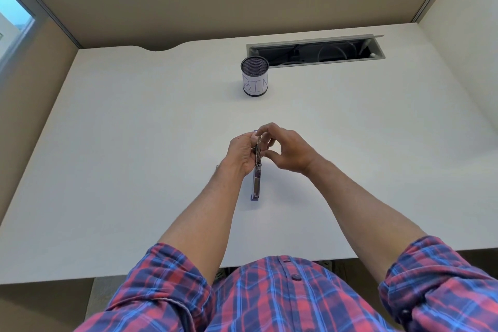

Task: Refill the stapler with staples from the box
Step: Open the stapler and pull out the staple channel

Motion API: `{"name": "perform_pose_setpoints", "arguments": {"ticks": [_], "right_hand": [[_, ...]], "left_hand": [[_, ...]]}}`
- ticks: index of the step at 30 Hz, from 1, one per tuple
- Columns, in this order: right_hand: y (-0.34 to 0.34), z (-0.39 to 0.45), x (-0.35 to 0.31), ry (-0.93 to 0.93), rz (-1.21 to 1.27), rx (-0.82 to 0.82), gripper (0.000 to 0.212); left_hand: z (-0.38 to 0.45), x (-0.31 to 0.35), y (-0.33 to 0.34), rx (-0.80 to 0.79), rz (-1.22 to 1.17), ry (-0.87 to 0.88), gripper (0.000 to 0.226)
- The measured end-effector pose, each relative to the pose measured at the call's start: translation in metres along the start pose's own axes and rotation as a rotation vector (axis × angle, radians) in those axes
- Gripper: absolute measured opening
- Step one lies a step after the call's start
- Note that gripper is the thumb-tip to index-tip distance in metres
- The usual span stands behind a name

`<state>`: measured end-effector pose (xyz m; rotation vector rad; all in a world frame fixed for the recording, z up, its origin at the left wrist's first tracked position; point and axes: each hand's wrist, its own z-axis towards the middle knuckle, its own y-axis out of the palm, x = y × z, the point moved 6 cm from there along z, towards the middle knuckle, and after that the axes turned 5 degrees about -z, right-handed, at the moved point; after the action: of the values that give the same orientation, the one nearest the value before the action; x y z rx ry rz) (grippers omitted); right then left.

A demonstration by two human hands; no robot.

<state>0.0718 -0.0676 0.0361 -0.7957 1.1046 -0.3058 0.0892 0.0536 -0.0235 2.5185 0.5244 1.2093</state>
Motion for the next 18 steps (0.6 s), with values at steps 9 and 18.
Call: {"name": "perform_pose_setpoints", "arguments": {"ticks": [9,18], "right_hand": [[-0.004,-0.004,-0.008,-0.086,0.024,0.167,0.04],[-0.005,-0.025,-0.014,-0.172,-0.064,0.302,0.028]], "left_hand": [[0.002,0.003,0.004,-0.022,0.001,0.027,0.038],[0.002,0.007,0.009,-0.146,-0.054,0.053,0.029]]}}
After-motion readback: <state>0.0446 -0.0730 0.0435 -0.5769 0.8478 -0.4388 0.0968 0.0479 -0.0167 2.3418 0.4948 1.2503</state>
